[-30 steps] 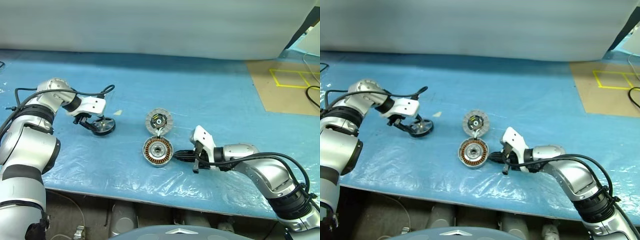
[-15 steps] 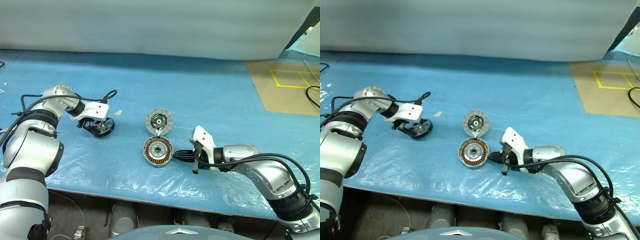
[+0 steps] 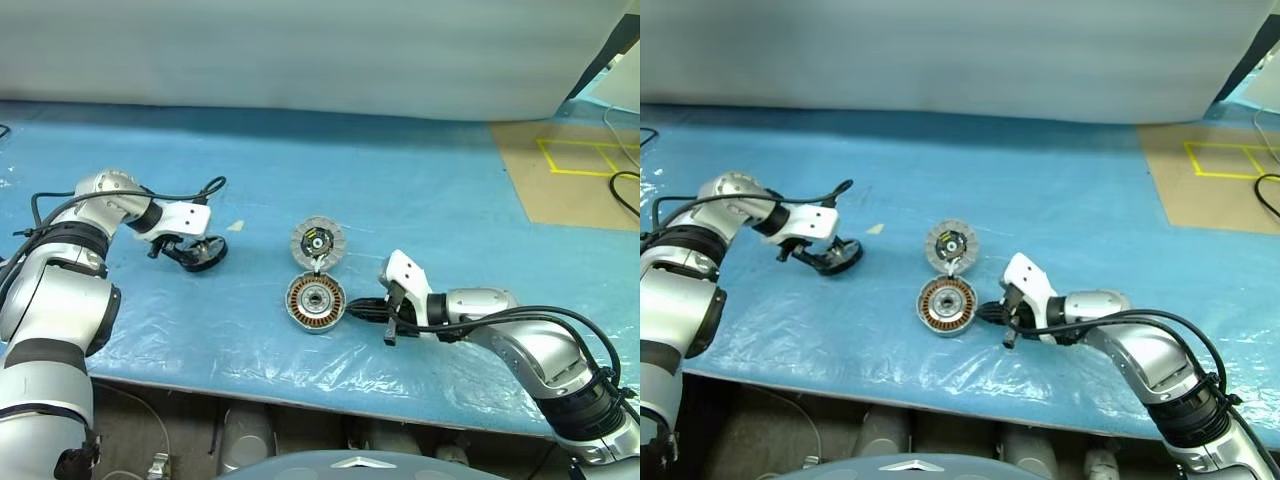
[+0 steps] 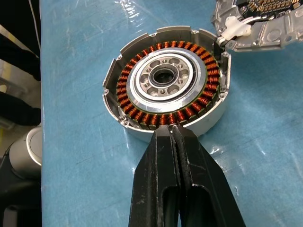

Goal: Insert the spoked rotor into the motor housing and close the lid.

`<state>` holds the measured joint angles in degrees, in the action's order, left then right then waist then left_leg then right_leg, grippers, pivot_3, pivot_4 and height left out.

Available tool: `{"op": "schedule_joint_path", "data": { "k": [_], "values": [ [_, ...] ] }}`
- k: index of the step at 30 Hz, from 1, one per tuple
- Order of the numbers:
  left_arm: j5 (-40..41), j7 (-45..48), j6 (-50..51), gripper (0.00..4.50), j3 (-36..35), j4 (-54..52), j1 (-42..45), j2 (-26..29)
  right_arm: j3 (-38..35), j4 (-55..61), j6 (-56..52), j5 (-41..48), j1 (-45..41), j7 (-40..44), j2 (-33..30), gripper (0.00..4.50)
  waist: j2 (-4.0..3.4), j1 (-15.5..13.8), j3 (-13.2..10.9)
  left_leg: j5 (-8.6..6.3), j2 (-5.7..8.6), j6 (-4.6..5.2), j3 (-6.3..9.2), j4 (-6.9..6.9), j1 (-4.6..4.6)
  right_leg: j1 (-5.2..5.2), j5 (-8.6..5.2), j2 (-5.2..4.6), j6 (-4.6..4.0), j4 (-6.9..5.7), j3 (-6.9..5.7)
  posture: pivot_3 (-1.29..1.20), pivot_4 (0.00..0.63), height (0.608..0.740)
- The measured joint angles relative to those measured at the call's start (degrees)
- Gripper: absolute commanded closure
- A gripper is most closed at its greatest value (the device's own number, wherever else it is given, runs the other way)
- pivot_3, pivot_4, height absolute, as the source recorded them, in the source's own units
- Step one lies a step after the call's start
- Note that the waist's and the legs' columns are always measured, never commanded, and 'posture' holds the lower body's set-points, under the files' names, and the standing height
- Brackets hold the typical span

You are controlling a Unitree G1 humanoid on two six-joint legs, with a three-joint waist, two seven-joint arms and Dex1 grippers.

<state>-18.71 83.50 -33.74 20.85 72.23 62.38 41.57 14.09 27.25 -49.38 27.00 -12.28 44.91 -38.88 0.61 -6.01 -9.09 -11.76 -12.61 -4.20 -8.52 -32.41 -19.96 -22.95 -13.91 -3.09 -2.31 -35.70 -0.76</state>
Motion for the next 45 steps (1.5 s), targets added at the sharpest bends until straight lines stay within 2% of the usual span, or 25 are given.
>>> {"op": "schedule_joint_path", "data": {
  "k": [7, 10, 15, 19, 23, 25, 29, 37, 45],
  "values": [
    [5.48, 4.81, 0.69, 2.65, -5.08, -1.18, -1.38, -2.86, -0.93, -0.99, 0.19, 0.24, -1.06, 1.14, -0.01, 4.5, 0.0, -0.93, 0.0, 0.0, 0.03, 0.0, 0.0, 0.0, -0.09, -0.03, 0.0, -0.04, 0.0, 0.03, -0.03, 0.0, 0.15, 0.74],
    [11.89, 7.94, 3.65, 2.65, -6.94, -4.9, -1.83, -5.05, -3.27, -1.19, 0.19, 1.4, -2.31, 2.16, -0.17, 4.5, 0.05, -1.3, -0.03, 0.0, -0.03, 0.0, 0.0, -0.02, -0.16, -0.09, 0.0, -0.03, -0.01, -0.01, -0.09, 0.0, 0.15, 0.74],
    [28.49, 8.68, 16.58, 2.65, -6.41, -25.57, -5.41, -3.68, -6.82, 0.74, 0.16, 4.84, -1.41, 5.49, -3.09, 4.5, 0.07, -1.32, -0.05, 0.0, -0.02, 0.0, -0.01, 0.08, -0.21, -0.13, -0.02, -0.02, -0.04, 0.05, -0.11, 0.0, 0.15, 0.74],
    [35.62, 8.72, 27.32, 2.65, -4.19, -43.4, -13.19, -1.27, -7.48, 1.58, 0.51, 5.2, 0.06, 6.99, -5.32, 4.5, 0.05, -0.84, -0.06, -0.01, -0.07, -0.01, -0.03, 0.15, -0.22, -0.23, -0.03, 0.06, -0.05, 0.06, -0.07, 0.0, 0.15, 0.74],
    [40.01, 8.49, 37.09, 2.65, -3.82, -57.97, -19.4, -3.31, -8.45, 1.65, 0.86, 5.21, 0.07, 7.18, -5.93, 4.5, 0.04, -1.08, -0.06, 0.0, -0.07, 0.0, -0.04, 0.07, -0.27, -0.24, -0.05, 0.03, -0.08, 0.03, -0.08, 0.0, 0.15, 0.74],
    [40.25, 7.75, 40.14, 2.65, -3.73, -62.69, -20.49, -4.18, -8.91, 1.66, 0.87, 5.2, 0.19, 6.89, -6.01, 4.5, 0.04, -1.11, -0.07, 0.0, -0.07, 0.01, -0.06, 0.04, -0.26, -0.23, -0.14, 0.03, -0.23, 0.04, -0.07, 0.0, 0.15, 0.74],
    [38.16, 6.07, 40.54, 2.65, -2.6, -63.98, -20.51, -6.95, -8.94, 1.66, 0.87, 5.14, 1.53, 6.14, -6.14, 4.5, 0.03, -1.03, -0.07, 0.01, -0.06, 0.02, -0.07, 0.04, -0.21, -0.19, -0.16, 0.04, -0.26, 0.06, -0.03, 0.0, 0.15, 0.74],
    [28.57, 6.43, 32.3, 2.65, 2.02, -58.77, -20.26, -8.56, -9.19, 1.66, 0.83, 5.15, 2.31, 4.78, -6.34, 4.5, 0.01, -0.63, -0.06, 0.01, -0.03, 0.02, -0.07, 0.09, -0.21, -0.2, -0.04, 0.06, -0.05, 0.13, 0.0, 0.0, 0.15, 0.74],
    [25.83, 6.47, 27.87, 2.65, 2.2, -55.52, -17.96, -11.45, -9.53, 2.01, 0.76, 5.16, 3.37, 3.4, -6.39, 4.5, 0.0, -0.93, -0.06, 0.01, -0.03, 0.02, -0.07, 0.08, -0.21, -0.2, -0.04, 0.05, -0.05, 0.1, 0.0, 0.0, 0.15, 0.74]
  ]
}}
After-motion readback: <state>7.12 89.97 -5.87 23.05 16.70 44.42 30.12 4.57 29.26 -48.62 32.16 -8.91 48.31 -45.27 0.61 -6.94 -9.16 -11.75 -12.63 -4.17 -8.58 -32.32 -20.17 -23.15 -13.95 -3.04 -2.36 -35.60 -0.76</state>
